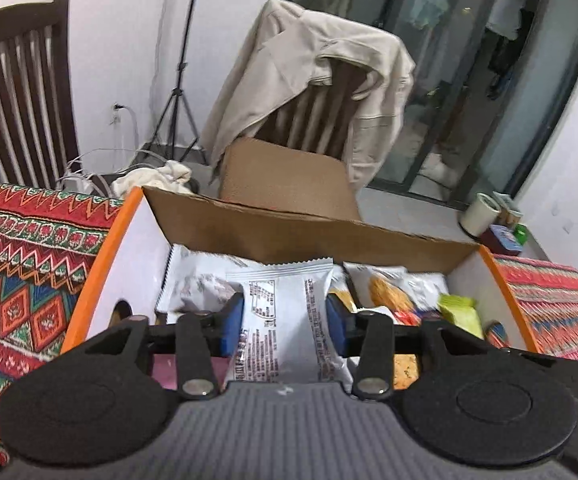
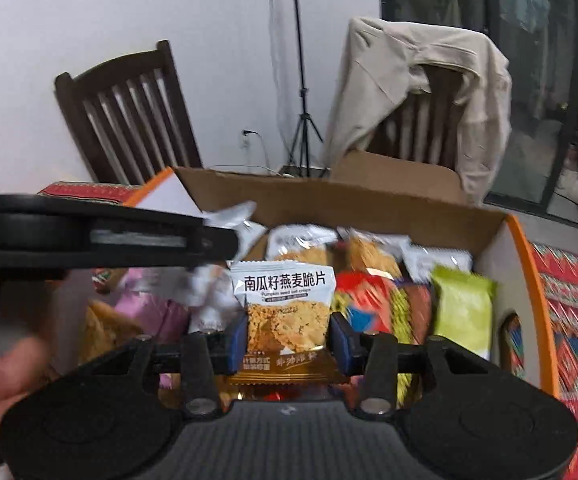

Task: Organize snacks
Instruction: 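Open both tools to drop the white and biscuit packets into the box, then move both tools back over the green bar and pink packets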

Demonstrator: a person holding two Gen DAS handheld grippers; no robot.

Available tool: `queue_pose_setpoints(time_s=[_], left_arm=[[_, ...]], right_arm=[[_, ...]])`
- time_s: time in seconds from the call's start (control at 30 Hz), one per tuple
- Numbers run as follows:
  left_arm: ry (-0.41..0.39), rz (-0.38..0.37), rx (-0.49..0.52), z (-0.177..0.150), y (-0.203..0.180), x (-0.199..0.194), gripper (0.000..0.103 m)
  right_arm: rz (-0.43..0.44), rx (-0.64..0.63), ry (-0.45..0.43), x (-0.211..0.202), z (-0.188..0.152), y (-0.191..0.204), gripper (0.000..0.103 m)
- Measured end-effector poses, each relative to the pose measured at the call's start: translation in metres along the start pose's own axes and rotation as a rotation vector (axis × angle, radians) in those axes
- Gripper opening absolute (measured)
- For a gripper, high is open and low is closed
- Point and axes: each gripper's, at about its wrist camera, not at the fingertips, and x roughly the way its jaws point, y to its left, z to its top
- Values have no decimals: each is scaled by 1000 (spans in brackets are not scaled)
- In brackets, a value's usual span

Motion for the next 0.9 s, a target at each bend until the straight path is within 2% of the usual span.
queue_pose_setpoints(time_s=[0.13,0.23,0.33,0.57,0.7,0.8,0.9], left_arm=[[-5,-5,-16,9,3,5,63],[-28,-14,1,5,9,-8,66],[-42,-30,50,-11,14,-37,66],[-157,-68,246,-61,13,-151,79],[-200,-83,265,-84,13,-212,85],[-232,-85,248,-105,16,-258,93],[-257,-82,245,-135,15,-300,96]], right_arm=[[-55,-63,15,24,14,4,44],[-12,-58,10,23,18,4,70],[54,-30,-26,-1,14,-5,70],[18,-119,-154,-116,-10,-35,70],[-25,-162,-202,-187,-33,-46,70],[-69,-193,-233,-234,-56,-49,76],[-84,-194,-268,-279,-84,-49,81]])
